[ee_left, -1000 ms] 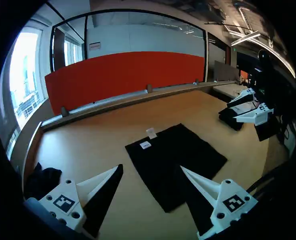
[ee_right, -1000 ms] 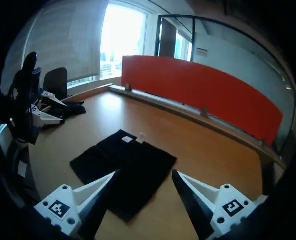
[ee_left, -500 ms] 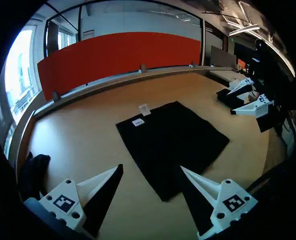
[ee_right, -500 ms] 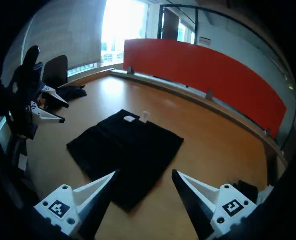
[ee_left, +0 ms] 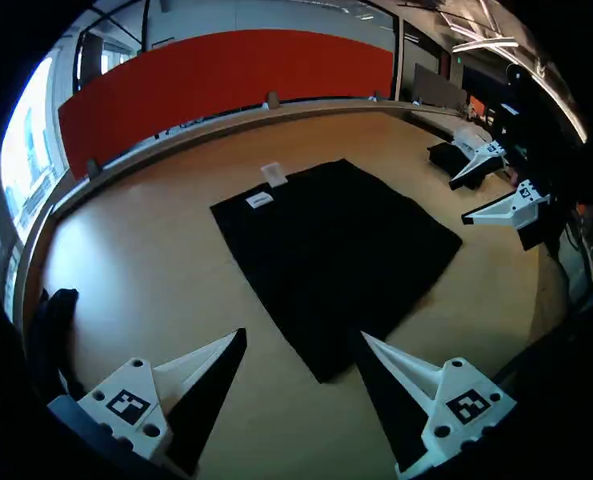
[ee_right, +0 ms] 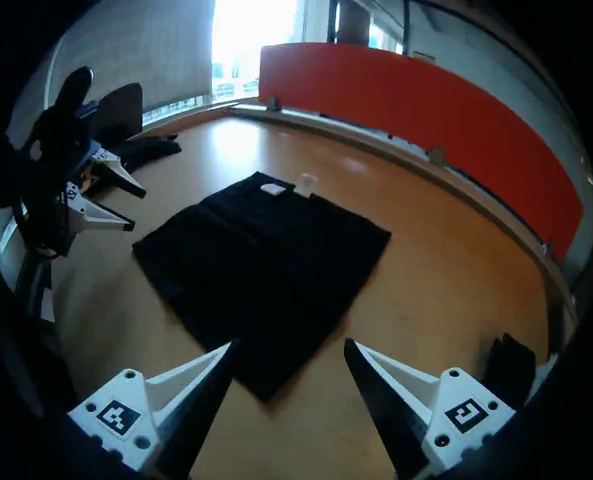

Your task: Fold towel

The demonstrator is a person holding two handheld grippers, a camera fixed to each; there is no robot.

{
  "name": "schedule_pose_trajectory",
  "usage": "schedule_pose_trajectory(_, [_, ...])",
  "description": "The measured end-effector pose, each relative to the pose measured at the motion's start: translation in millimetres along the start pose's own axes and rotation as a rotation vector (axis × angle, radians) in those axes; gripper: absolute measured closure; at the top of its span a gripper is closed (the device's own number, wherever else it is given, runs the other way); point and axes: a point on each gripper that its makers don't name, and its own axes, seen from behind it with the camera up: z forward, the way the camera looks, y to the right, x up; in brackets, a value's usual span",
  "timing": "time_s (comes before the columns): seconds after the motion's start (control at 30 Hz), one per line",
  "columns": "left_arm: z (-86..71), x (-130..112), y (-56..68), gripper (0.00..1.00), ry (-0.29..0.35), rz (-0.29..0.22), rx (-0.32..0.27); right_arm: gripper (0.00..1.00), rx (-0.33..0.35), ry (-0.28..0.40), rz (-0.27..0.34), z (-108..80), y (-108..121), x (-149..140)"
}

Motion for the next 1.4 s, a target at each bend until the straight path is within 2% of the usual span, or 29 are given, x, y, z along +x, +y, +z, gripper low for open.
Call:
schedule_pose_trajectory(0.5, [17.2, -33, 13.1, 0.06, -0.094, 0.012, -0.046, 0.01, 0.044, -0.084, -0.009, 12.2, -8, -36])
schedule_pose_trajectory(0.67, [18.7, -42, 18.2, 0.06, -0.12, 0.014, -0.056, 0.07, 0.059, -0.098, -0.029, 14.9, -10, -43])
schedule_pose_trajectory(0.97, [20.9, -45, 30.5, 0.06, -0.128, 0.006, -0.079, 0.15, 0.072, -0.106, -0.05, 15.6, -11, -49])
schedule_pose_trajectory(1.13, [22.8, -44, 30.2, 0.07, -0.129, 0.019, -0.074, 0.2, 0.08, -0.106, -0.046, 17.1, -12, -50])
schedule_pose_trajectory(1.27, [23.4, -44, 28.2, 0.11, -0.132, 0.019, -0.064, 0.3, 0.097, -0.117, -0.05, 19.3, -16, -54])
schedule_pose_trajectory(1.4, [24.5, -45, 25.2, 0.21, -0.133, 0.021, -0.042, 0.37, 0.112, -0.116, -0.042, 18.9, -19, -55])
